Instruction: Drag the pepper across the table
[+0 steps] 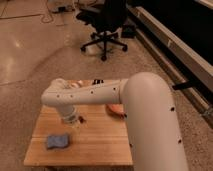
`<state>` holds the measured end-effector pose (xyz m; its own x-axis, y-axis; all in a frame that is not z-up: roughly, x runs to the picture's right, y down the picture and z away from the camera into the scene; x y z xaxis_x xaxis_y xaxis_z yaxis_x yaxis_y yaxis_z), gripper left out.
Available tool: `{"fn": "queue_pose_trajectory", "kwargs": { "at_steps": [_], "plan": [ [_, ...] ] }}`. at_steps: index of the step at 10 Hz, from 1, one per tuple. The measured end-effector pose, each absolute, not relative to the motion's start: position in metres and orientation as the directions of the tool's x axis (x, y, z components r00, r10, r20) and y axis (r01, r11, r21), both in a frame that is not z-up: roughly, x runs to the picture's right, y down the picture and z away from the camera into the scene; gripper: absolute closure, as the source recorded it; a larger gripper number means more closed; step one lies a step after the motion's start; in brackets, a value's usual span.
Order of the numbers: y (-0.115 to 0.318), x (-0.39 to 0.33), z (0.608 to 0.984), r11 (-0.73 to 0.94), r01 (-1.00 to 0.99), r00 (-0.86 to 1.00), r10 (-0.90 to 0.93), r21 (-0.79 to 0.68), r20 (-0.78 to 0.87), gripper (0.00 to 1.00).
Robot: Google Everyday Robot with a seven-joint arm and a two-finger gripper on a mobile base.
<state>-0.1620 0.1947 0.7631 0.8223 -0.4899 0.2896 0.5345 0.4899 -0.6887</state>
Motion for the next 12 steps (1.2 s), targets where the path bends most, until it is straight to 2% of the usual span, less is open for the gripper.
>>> {"fn": "queue_pose_trajectory", "kwargs": {
  "at_steps": [6,12],
  "plan": [
    [0.210,-0.162,0.787,0.493,0.524,0.829,-0.482,-0.694,0.283,0.55],
    [0.206,-0.164,0.795,0.504,0.521,0.829,-0.490,-0.688,0.269,0.55]
  ]
}}
